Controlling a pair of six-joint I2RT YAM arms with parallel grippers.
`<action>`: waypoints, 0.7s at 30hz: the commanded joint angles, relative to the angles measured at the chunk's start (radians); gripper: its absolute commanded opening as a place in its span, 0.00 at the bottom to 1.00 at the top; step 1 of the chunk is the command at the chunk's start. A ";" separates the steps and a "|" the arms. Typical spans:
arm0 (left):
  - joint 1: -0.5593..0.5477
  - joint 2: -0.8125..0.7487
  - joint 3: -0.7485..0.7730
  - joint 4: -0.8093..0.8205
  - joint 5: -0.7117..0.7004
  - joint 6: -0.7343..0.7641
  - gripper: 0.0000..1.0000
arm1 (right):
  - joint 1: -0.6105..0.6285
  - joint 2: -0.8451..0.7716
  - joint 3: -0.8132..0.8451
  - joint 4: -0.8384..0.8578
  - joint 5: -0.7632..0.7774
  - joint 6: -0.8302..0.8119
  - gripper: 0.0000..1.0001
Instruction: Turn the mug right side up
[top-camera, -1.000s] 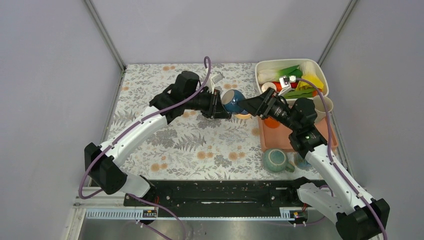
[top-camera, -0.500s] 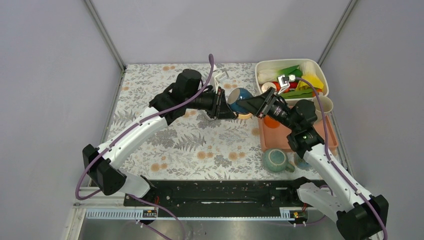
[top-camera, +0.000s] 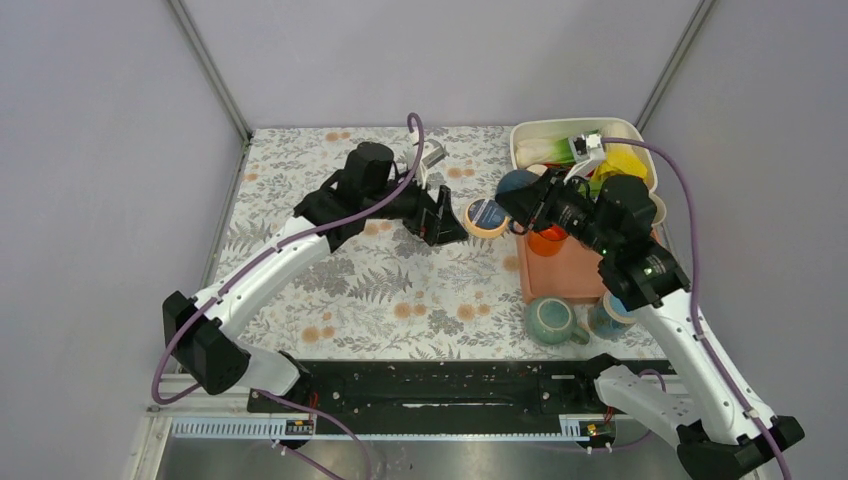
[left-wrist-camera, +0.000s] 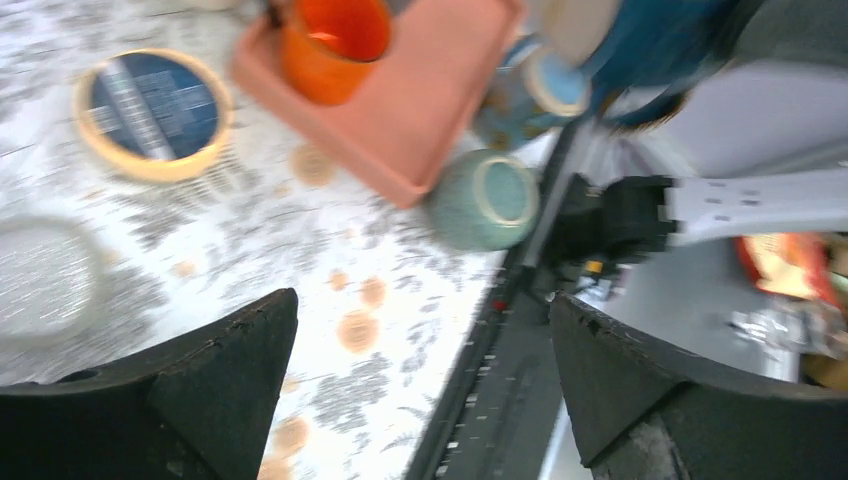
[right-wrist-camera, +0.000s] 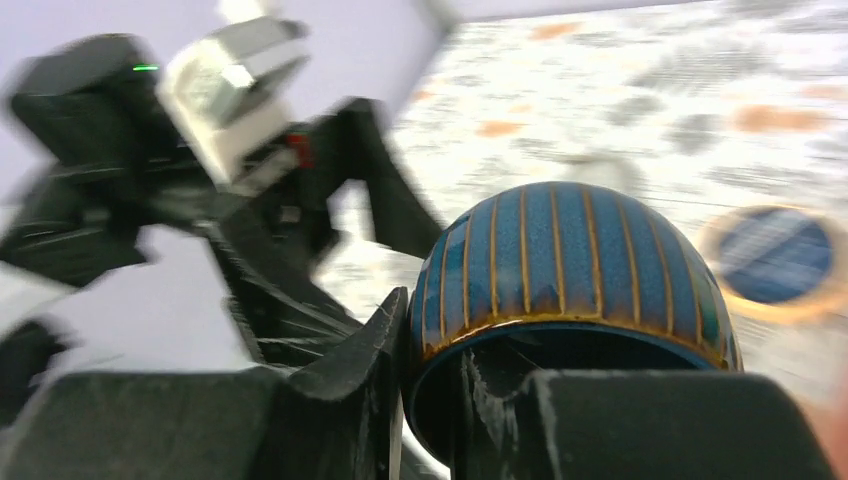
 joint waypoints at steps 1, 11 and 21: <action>0.041 -0.079 -0.058 0.007 -0.215 0.173 0.99 | -0.004 0.031 0.193 -0.519 0.451 -0.451 0.00; 0.067 -0.146 -0.227 0.063 -0.284 0.279 0.99 | -0.311 0.022 0.152 -0.827 0.718 -0.693 0.00; 0.072 -0.174 -0.286 0.092 -0.255 0.281 0.99 | -0.734 0.122 0.087 -0.717 0.533 -0.743 0.00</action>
